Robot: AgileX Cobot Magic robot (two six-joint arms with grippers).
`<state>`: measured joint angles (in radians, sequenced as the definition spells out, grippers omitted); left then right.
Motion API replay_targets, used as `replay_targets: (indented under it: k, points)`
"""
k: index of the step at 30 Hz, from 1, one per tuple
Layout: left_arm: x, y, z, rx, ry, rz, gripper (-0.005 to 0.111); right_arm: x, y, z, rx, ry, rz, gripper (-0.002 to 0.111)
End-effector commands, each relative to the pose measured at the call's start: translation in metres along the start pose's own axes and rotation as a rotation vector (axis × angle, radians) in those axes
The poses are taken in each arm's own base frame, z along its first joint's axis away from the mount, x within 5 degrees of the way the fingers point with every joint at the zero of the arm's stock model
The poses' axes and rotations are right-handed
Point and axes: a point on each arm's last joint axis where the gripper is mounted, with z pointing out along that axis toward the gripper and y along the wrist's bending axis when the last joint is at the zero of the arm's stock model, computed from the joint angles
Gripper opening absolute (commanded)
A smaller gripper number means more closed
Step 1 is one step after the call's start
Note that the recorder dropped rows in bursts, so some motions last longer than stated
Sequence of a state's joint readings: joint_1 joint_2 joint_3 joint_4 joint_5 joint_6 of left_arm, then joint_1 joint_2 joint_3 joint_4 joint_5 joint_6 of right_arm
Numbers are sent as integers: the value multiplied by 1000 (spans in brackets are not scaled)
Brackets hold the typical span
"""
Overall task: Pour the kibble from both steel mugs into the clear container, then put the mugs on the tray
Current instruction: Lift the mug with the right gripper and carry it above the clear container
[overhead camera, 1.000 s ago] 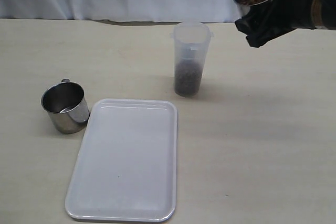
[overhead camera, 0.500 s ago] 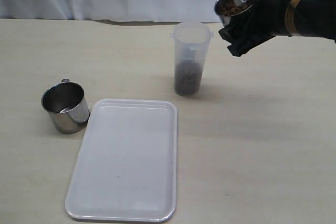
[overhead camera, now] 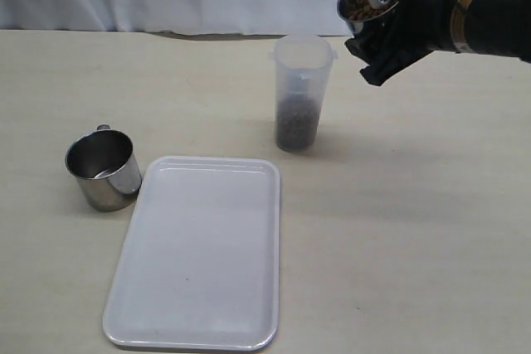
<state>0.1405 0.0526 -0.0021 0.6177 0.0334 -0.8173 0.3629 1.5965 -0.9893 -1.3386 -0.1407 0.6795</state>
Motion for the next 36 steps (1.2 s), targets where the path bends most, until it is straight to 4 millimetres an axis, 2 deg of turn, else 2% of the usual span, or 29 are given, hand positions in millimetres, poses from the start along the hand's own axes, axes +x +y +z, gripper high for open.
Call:
replay_targets:
  k: [1, 3, 8, 22, 29, 36]
  points:
    - [0, -1, 0, 17, -12, 4, 0, 6, -7, -2, 83, 63, -15, 5]
    - [0, -1, 0, 16, -11, 6, 0, 10, -7, -3, 82, 114, -95, 5]
    - [0, -1, 0, 16, -11, 6, 0, 14, -6, -3, 62, 161, -137, 5]
    - [0, -1, 0, 16, -11, 6, 0, -7, -10, -4, 58, 163, -211, 5]
    - [0, -1, 0, 16, -11, 6, 0, -6, -10, -1, 49, 174, -254, 5]
    - [0, -1, 0, 16, -11, 3, 0, -21, 2, 10, 6, 163, -324, 5]
